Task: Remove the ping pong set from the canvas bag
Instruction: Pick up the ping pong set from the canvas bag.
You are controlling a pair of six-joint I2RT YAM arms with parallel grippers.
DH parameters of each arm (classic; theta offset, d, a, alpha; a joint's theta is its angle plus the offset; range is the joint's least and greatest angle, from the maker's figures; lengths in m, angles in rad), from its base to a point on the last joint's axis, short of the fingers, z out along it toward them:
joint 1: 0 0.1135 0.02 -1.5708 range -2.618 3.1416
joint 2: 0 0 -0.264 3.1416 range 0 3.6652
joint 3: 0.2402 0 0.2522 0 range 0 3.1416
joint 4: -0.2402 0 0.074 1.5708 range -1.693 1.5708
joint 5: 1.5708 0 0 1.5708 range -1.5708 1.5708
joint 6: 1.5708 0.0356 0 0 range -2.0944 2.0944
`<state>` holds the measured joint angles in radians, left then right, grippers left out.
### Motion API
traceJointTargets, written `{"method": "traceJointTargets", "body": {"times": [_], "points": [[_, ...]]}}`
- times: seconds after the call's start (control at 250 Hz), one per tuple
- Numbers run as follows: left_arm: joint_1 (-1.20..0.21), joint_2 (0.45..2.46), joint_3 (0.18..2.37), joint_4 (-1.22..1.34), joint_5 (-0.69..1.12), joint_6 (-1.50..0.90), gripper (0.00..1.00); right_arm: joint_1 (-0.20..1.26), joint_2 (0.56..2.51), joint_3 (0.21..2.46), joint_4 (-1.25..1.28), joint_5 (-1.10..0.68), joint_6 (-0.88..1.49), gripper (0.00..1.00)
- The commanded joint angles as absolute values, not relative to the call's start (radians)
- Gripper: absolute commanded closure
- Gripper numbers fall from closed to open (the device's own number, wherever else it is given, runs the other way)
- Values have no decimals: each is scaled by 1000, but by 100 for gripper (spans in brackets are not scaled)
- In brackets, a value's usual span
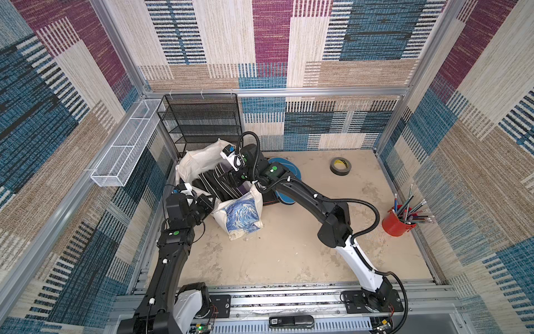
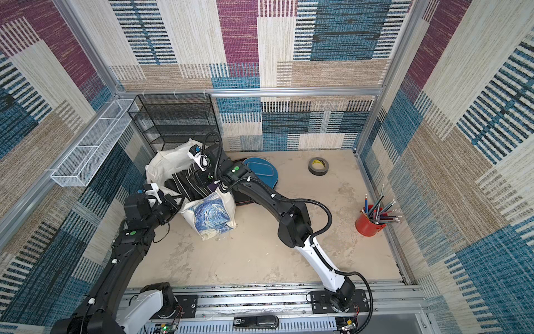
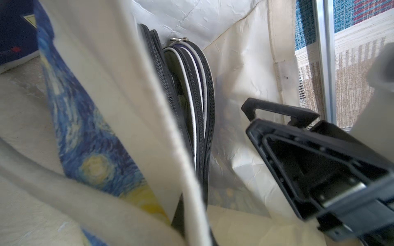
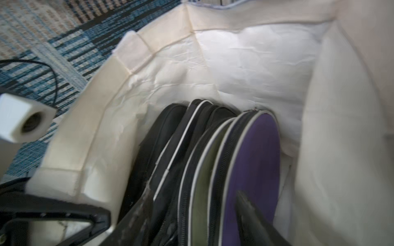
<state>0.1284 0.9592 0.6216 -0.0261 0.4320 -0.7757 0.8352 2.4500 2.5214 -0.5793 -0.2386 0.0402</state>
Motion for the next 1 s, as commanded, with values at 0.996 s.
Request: {"method": "traceJointTargets", "body": {"times": [0.996], "points": [[129,910,609,-34,428,-739,100,853,2526,2511,-615,149,-6,44]]}}
